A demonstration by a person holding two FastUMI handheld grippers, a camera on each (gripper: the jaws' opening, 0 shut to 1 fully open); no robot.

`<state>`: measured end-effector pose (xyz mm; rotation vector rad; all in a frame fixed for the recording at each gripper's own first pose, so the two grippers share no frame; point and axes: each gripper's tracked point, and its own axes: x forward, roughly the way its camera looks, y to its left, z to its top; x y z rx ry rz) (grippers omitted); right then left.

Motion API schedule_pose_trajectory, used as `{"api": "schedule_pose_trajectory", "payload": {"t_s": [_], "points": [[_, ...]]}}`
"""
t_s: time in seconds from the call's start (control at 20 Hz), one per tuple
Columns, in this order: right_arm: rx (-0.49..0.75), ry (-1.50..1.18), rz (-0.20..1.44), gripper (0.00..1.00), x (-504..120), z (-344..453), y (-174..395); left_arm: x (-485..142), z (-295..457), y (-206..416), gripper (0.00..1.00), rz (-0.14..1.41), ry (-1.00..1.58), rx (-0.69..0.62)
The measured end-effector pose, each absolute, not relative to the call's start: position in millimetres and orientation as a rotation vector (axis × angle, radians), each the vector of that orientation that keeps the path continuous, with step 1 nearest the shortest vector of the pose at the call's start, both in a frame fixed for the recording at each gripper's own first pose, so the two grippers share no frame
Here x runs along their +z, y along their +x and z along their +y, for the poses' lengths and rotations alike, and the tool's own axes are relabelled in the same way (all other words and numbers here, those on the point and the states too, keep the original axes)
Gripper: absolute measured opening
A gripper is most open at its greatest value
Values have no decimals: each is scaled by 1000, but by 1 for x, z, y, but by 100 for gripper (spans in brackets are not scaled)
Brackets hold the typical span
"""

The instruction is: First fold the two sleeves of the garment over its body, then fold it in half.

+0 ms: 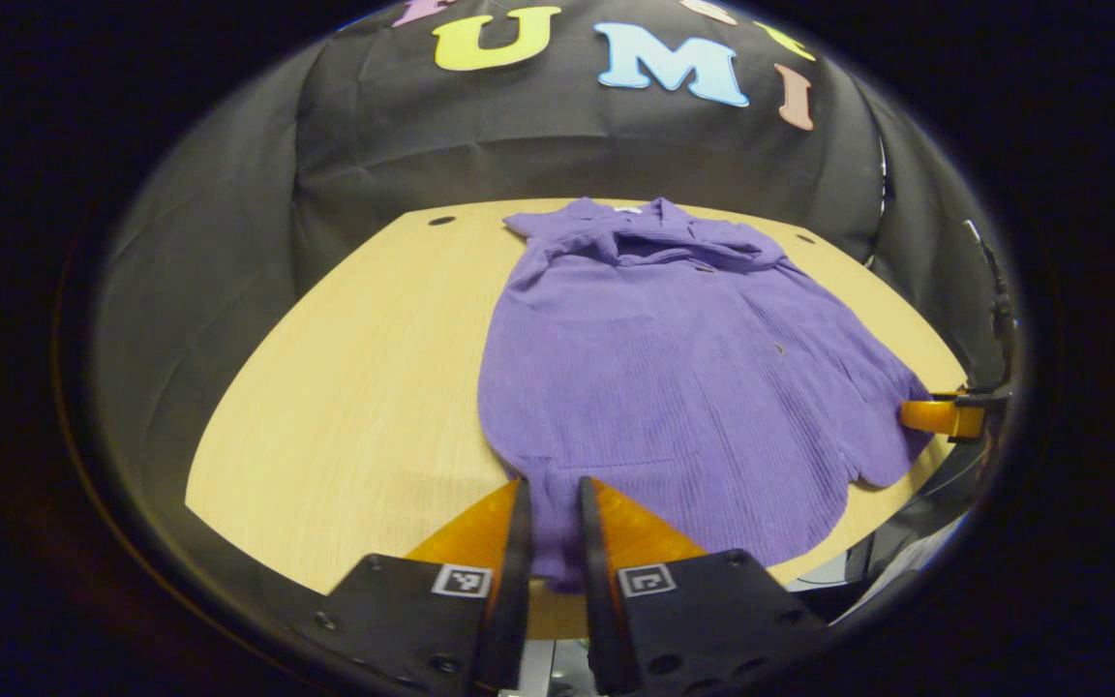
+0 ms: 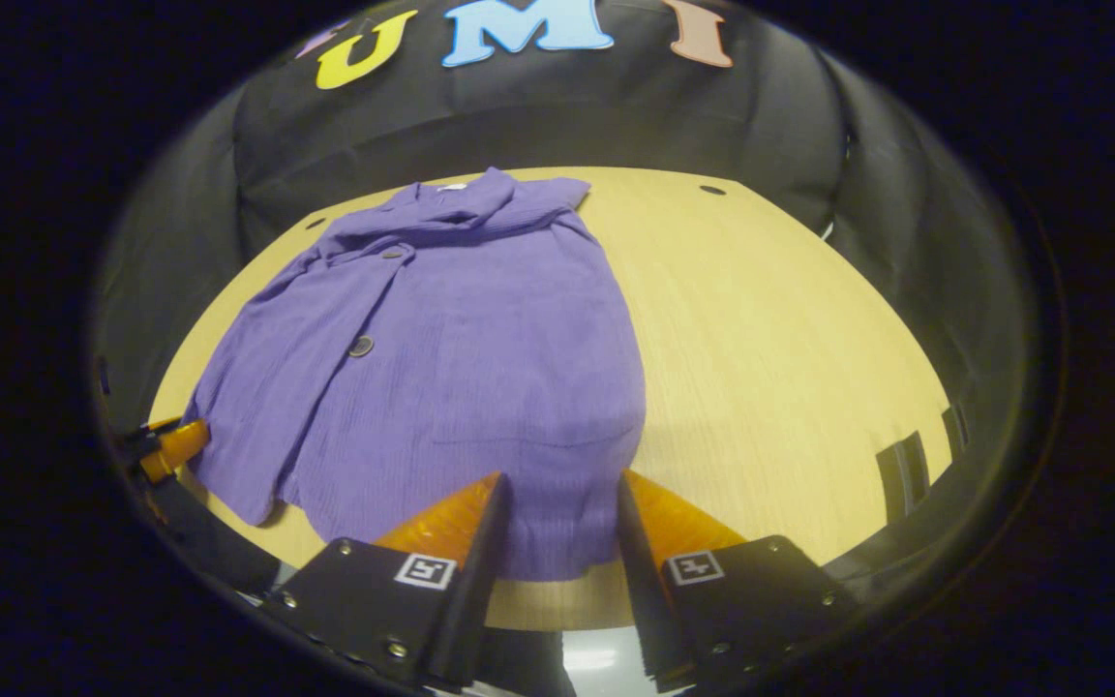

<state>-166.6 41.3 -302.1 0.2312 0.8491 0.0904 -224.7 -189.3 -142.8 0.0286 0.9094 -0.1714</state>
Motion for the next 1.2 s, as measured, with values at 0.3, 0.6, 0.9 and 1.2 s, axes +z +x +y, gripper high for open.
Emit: {"api": "schedule_pose_trajectory", "payload": {"t_s": [0.3,0.6,0.9,1.2], "points": [[49,425,862,3,-294,37,-168,-143,-199,-223,10,953,-87,-123],[130,554,796,7,-264,47,-153,-123,-240,-218,10,991,-328,-161],[259,537,753,6,-230,57,-133,-85,-265,-186,10,945,-430,-177],[343,527,684,1,-197,55,-96,-62,-275,-149,6,904,-424,-104]]}}
